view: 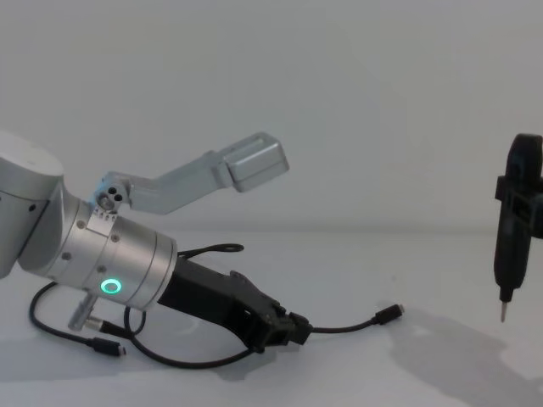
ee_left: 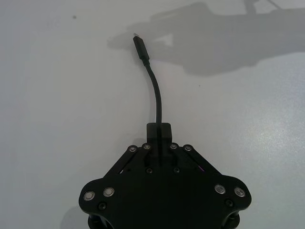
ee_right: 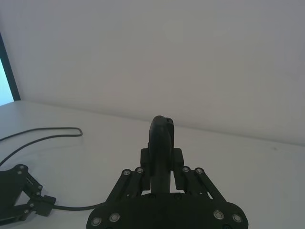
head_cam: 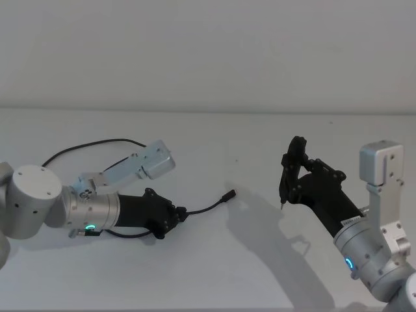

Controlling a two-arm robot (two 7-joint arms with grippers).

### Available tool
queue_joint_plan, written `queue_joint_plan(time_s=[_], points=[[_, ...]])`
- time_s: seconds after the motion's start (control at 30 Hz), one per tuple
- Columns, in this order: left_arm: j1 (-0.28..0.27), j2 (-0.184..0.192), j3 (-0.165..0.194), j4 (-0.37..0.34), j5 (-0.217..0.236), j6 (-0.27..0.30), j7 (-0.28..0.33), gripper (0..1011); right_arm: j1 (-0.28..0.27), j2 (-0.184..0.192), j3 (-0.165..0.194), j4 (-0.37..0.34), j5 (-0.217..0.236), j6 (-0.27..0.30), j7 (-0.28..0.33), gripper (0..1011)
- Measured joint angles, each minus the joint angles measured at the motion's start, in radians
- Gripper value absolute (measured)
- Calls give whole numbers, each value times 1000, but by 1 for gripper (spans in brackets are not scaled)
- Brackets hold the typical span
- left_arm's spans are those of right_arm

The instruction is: Pick up the data cable with the one hand.

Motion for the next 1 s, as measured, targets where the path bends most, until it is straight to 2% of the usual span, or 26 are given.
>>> queue_joint_plan(time_s=[0.17, 0.43, 0.83, 0.9, 1.0], points=[[6, 1, -6, -8, 6, -32, 11, 39, -2, -3, 10, -10, 12, -4, 6, 274], [20, 6, -19, -27, 21, -115, 29, 39, -5, -16, 45, -50, 68, -10, 30, 274], [39, 27, -39, -73, 41, -277, 31, 39, -2, -52, 104, -108, 199, -2, 67, 275], [45, 36, -46, -88, 45, -323, 25, 39, 1, -62, 114, -113, 227, 3, 70, 274], [48, 41, -51, -99, 46, -353, 21, 40, 6, -74, 124, -117, 262, 11, 75, 275]])
